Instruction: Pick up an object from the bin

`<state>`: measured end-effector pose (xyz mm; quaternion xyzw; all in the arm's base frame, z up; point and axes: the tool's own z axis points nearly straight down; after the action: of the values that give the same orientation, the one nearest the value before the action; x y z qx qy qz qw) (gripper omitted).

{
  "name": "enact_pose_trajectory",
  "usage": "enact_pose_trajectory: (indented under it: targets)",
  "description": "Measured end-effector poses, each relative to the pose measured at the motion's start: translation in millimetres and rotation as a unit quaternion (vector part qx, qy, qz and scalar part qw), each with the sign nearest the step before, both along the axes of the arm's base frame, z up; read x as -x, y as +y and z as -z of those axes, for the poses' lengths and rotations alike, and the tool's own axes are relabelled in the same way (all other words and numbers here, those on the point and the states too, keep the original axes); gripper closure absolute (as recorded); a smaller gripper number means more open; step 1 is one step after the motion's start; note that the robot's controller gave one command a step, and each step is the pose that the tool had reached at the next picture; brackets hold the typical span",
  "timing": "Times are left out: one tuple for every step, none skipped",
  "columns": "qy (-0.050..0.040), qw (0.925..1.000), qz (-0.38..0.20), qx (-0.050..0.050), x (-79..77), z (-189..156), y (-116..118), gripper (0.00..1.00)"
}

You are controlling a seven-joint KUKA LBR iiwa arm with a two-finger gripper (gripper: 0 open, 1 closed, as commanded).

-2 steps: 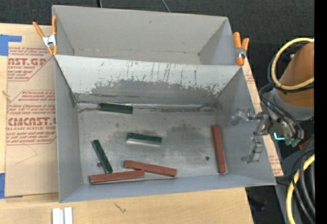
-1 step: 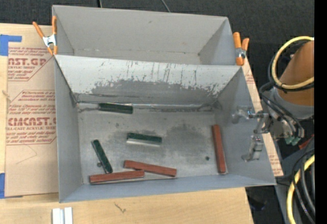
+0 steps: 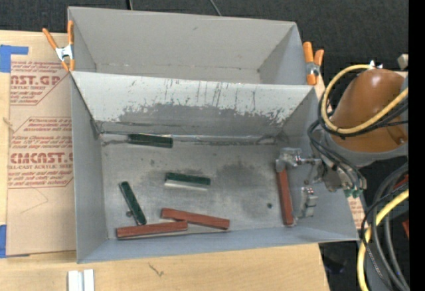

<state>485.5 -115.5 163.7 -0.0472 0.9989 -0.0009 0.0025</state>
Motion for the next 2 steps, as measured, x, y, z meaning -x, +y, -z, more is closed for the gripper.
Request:
enact_pose_trajectory:
  targets:
    - [0.0028,0.9994,0.036,-0.002,1.2,22.4,13.4,0.0]
    - [0.002,0.9998,0.019,-0.001,-15.3,29.1,7.1,0.0]
